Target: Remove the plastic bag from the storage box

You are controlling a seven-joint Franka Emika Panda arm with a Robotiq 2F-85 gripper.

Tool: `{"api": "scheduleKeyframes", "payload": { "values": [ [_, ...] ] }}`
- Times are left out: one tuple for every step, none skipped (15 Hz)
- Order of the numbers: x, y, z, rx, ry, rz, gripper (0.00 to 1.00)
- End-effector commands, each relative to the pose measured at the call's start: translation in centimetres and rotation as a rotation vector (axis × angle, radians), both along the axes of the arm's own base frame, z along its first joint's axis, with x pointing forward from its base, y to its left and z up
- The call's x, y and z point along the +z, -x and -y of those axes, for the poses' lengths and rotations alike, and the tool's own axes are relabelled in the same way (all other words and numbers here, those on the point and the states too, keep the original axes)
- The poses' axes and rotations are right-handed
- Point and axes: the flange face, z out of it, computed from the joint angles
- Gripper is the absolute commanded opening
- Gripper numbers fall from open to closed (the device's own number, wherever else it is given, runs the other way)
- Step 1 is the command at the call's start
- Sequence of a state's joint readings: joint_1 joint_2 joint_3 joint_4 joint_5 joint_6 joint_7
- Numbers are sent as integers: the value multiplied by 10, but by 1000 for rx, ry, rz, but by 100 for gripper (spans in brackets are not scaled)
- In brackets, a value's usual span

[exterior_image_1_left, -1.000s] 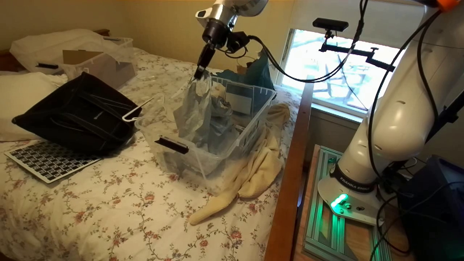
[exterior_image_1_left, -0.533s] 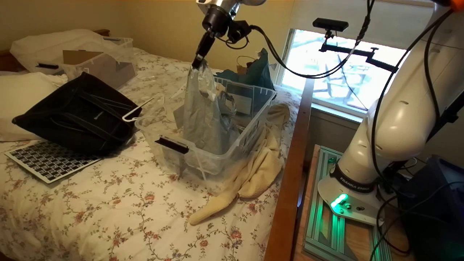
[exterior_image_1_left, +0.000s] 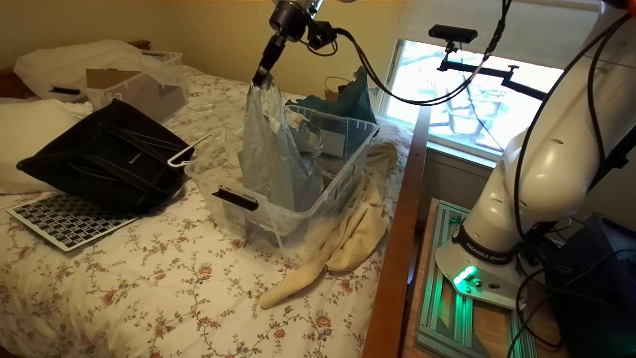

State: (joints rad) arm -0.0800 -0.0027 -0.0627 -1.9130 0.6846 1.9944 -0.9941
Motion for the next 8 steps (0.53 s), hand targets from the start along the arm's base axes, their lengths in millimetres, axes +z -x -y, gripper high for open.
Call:
{"api": "scheduleKeyframes", "payload": {
  "values": [
    [40,2,-13,-51,34,74,1],
    [45,3,-15,-58,45,81,1],
    [48,5,-17,-62,54,80,1],
    [48,6,-19,-67,59,66,1],
    [16,-1,-11,-34,52,31,3],
    [19,0,-13,-38,59,30,3],
    [21,1,-14,-41,61,29,3],
    [22,1,-14,-43,61,29,3]
  ]
}}
